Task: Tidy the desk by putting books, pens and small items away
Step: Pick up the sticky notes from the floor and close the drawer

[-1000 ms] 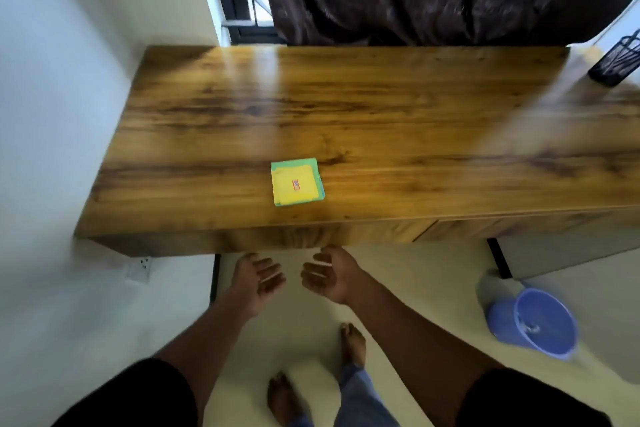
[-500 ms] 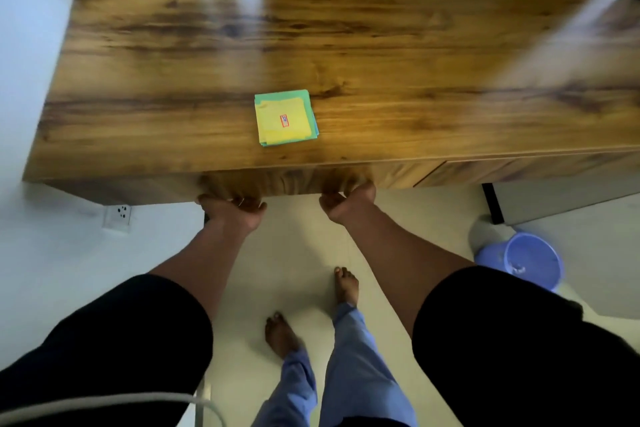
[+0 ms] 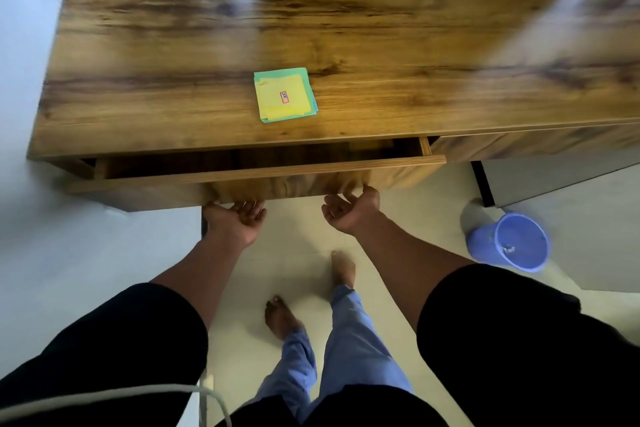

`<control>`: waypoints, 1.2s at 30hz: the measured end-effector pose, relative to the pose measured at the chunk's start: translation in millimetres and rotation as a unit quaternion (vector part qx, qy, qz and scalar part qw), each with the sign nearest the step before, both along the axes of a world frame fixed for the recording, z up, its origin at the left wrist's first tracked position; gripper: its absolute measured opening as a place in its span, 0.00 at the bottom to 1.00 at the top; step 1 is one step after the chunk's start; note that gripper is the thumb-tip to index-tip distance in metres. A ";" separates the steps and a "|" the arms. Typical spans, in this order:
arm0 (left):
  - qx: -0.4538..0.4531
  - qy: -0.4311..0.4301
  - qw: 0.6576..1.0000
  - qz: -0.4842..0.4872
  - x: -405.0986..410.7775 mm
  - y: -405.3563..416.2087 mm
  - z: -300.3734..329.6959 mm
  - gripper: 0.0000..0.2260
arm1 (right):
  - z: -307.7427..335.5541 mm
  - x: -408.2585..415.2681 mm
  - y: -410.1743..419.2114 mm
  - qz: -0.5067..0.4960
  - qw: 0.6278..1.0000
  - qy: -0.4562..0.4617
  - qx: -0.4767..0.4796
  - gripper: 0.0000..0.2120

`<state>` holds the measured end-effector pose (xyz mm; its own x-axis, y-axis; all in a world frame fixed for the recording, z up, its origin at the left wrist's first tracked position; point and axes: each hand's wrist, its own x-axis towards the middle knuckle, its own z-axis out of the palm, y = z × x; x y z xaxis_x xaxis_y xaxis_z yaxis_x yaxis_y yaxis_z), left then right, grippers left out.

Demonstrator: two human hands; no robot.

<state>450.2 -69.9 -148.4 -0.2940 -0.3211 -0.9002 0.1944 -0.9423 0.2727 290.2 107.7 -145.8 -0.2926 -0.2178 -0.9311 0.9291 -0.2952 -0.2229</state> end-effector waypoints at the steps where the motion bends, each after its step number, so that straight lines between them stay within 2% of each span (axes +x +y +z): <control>1: 0.001 -0.015 1.000 -0.012 5.8 2.8 -1.7 0.24 | -2.7 4.2 7.8 0.010 1.000 -0.001 0.002 0.26; 8: -0.010 -0.083 0.994 -0.072 34.5 36.1 -0.1 0.15 | -10.5 24.4 44.7 0.049 0.998 -0.015 0.046 0.26; 11: -0.006 -0.087 0.992 -0.093 69.4 62.0 1.8 0.16 | -6.5 60.9 71.2 0.034 0.997 -0.028 0.059 0.27; 13: -0.008 -0.088 0.989 -0.122 75.0 63.9 3.2 0.18 | -3.3 65.6 73.4 0.060 0.996 -0.030 0.052 0.27; 15: -0.021 -0.100 0.987 -0.127 76.6 61.4 0.8 0.19 | -0.3 65.7 72.4 0.042 0.998 -0.022 0.046 0.26; 19: -0.019 -0.086 0.985 -0.151 89.2 69.6 7.1 0.17 | 10.9 76.2 81.2 0.056 0.997 -0.030 0.044 0.25; 28: -0.003 -0.047 0.991 -0.123 110.7 100.7 10.2 0.10 | 4.1 99.7 105.8 0.041 0.998 -0.043 0.011 0.23; 31: -0.010 -0.050 0.988 -0.147 117.9 108.9 11.5 0.11 | 3.9 108.9 115.2 0.049 0.998 -0.032 0.005 0.19; 33: -0.049 -0.082 0.966 -0.242 121.4 117.1 14.6 0.09 | 6.2 116.5 124.0 0.094 0.996 -0.005 0.007 0.18; 34: -0.091 -0.098 0.936 -0.326 123.3 122.8 19.4 0.09 | 9.9 120.4 128.5 0.153 0.988 0.026 0.017 0.18; 35: -0.157 -0.112 0.891 -0.411 124.5 129.8 26.4 0.10 | 17.1 124.9 131.0 0.235 0.969 0.064 0.034 0.18; 36: -0.254 -0.128 0.831 -0.478 124.8 136.7 31.8 0.10 | 23.9 129.8 130.6 0.325 0.937 0.110 0.061 0.18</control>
<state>575.0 66.8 -116.6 -0.4534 -0.4095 -0.7917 -0.7018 -0.3835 0.6003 420.0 238.3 -121.9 -0.3224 -0.3134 -0.8932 0.8314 0.3574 -0.4255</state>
